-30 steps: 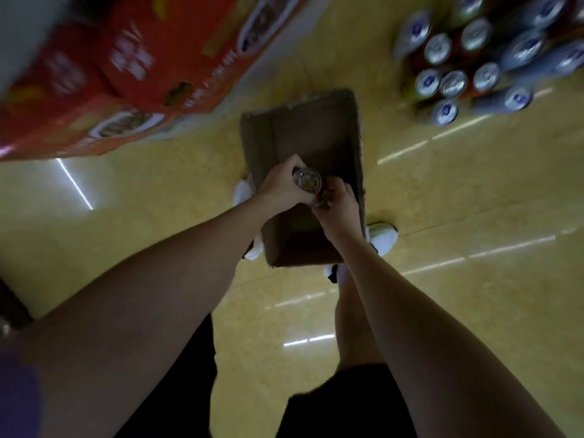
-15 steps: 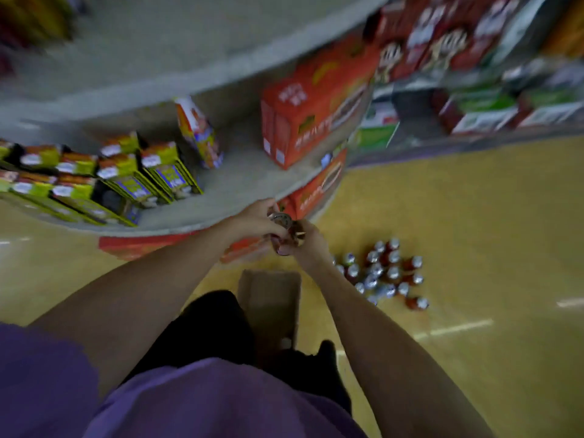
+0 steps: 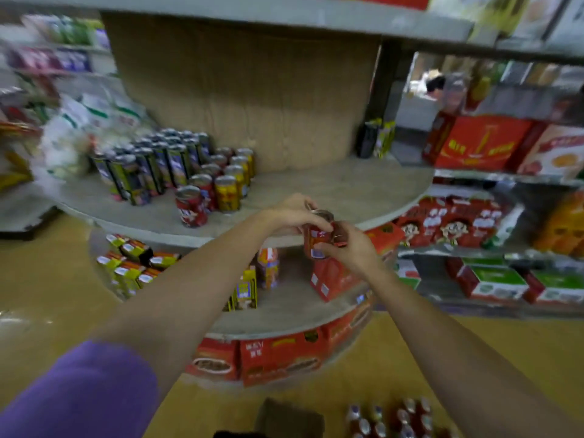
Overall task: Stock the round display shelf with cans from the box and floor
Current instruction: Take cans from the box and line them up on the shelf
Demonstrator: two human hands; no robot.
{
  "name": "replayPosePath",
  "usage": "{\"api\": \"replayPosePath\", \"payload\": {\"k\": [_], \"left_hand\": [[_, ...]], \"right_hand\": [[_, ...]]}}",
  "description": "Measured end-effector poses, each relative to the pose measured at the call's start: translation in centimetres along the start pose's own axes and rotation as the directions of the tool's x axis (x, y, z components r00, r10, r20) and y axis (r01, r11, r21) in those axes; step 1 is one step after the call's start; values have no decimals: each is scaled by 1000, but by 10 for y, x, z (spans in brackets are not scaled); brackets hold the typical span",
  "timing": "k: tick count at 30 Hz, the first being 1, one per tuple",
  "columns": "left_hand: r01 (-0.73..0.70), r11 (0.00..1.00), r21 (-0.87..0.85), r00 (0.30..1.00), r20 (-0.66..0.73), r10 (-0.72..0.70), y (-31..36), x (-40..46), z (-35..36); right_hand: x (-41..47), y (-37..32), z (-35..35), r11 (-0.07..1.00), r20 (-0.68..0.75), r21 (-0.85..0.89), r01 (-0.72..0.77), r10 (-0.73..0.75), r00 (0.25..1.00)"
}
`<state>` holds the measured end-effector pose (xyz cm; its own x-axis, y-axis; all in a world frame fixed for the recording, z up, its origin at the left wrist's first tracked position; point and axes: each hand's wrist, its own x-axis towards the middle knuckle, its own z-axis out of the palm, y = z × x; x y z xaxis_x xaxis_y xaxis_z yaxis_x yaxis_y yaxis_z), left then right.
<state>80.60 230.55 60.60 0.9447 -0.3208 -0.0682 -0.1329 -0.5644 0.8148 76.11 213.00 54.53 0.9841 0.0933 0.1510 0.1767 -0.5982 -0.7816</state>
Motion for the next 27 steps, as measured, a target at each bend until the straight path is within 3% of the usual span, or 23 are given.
{"api": "replayPosePath", "payload": {"k": [6, 15, 21, 27], "left_hand": [[-63, 994, -92, 994, -89, 55, 1, 10, -70], [-73, 981, -178, 997, 21, 78, -30, 63, -150], [-100, 995, -25, 979, 174, 102, -69, 136, -184], [-206, 922, 329, 958, 259, 121, -84, 202, -204]], "right_hand": [[49, -51, 18, 988, -33, 144, 59, -55, 998], [139, -74, 62, 992, 28, 111, 54, -58, 998], [193, -68, 92, 996, -98, 75, -48, 55, 994], [243, -63, 123, 978, -158, 109, -180, 196, 968]]}}
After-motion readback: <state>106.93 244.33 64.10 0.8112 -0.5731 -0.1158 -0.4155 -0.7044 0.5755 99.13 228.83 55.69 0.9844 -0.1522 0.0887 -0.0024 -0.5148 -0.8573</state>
